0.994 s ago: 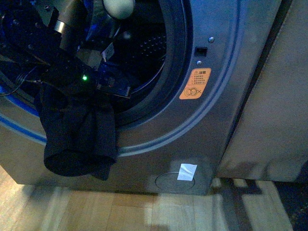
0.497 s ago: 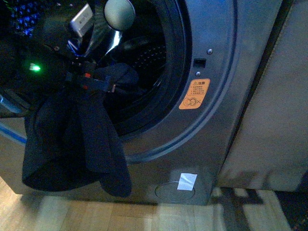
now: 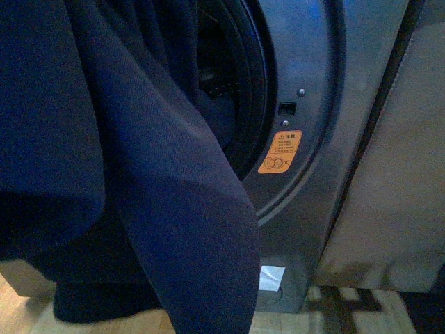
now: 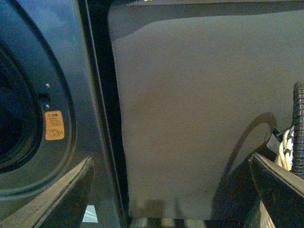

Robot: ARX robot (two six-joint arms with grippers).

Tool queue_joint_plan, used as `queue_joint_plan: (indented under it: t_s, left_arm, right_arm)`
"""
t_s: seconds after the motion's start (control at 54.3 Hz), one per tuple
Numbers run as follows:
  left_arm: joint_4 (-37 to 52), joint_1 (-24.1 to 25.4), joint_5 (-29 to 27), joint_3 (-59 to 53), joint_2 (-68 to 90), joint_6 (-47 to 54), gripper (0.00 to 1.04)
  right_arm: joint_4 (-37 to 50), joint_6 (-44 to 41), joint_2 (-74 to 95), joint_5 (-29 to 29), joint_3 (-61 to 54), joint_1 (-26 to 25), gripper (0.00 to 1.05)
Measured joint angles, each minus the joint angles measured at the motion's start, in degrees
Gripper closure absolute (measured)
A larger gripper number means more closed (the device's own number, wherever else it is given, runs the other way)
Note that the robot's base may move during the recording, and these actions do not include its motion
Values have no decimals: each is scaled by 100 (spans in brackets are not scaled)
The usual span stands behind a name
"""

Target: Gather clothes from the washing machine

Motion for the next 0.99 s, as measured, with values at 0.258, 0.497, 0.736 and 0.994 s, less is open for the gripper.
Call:
queue_joint_plan:
  t_s: [0.258, 0.497, 0.736, 0.994]
  left_arm:
    - [-481, -614, -7, 1550, -258, -76, 93]
    - [-1104, -1460, -363, 3458, 516, -197, 93]
    - [-1917, -2511, -811, 5495, 1668, -197, 93]
    - [-2308, -2848, -920, 7003, 2424, -435, 93]
  right_arm:
    - [0, 0, 0, 2, 0, 0, 7]
    - [0, 0, 0, 0, 0, 0, 7]
    - [0, 0, 0, 0, 0, 0, 7]
    - [0, 0, 0, 7, 0, 0, 7]
